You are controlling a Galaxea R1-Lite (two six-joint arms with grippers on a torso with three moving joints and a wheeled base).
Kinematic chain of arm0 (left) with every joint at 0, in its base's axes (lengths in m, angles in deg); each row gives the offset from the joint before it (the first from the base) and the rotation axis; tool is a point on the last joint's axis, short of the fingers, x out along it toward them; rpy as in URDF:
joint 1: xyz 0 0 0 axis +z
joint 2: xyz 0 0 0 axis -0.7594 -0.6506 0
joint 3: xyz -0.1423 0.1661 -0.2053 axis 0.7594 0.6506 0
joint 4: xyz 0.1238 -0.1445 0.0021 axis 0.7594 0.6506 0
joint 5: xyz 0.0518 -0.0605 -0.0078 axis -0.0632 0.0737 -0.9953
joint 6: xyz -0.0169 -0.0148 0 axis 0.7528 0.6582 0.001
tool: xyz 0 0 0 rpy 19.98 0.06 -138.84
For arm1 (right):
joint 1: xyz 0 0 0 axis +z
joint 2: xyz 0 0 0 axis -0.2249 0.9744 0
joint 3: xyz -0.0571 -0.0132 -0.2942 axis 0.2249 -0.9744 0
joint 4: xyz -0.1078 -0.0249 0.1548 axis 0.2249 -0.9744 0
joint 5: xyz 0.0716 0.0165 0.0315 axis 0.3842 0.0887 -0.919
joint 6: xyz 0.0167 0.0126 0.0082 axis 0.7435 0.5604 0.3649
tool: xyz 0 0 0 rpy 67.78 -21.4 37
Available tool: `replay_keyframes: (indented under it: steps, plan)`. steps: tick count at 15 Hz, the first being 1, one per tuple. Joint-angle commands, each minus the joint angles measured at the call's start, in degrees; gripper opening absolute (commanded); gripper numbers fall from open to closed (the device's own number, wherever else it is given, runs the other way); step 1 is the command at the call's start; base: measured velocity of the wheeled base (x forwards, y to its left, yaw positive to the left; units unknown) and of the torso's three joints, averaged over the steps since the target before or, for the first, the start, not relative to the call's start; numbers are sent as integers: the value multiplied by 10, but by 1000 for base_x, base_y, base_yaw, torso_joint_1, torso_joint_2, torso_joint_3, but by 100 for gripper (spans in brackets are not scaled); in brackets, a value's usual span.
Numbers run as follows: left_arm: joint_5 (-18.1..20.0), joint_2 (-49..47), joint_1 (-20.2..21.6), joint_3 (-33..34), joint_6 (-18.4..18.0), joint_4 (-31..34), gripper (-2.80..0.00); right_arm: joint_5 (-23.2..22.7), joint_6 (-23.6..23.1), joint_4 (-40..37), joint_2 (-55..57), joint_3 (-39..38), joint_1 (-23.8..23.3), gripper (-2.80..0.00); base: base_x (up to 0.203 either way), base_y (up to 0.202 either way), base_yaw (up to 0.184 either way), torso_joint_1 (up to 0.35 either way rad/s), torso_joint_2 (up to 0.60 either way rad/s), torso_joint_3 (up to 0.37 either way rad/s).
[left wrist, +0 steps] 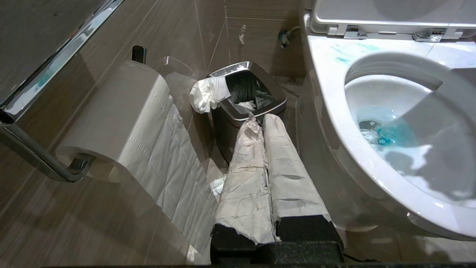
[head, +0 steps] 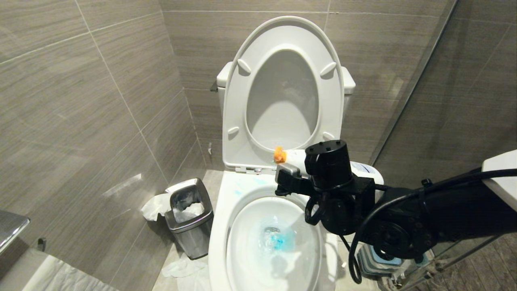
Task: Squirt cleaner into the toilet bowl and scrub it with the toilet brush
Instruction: Pour in the cleaning agent
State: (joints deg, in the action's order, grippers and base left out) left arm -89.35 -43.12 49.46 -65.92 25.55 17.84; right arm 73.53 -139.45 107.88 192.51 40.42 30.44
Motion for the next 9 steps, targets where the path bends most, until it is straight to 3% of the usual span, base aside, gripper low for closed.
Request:
replay_keyframes:
  steps: [1,6,9]
  plan:
    - [0,-1,0,0,0,0,-280,-8,39,2,-5,1,6,-280,0,0,0,0,0,0]
    - [0,-1,0,0,0,0,-280,-19,102,-3,-34,8,4,-280,0,0,0,0,0,0]
    - [0,-1,0,0,0,0,-280,-28,144,-55,-58,31,3,-280,0,0,0,0,0,0]
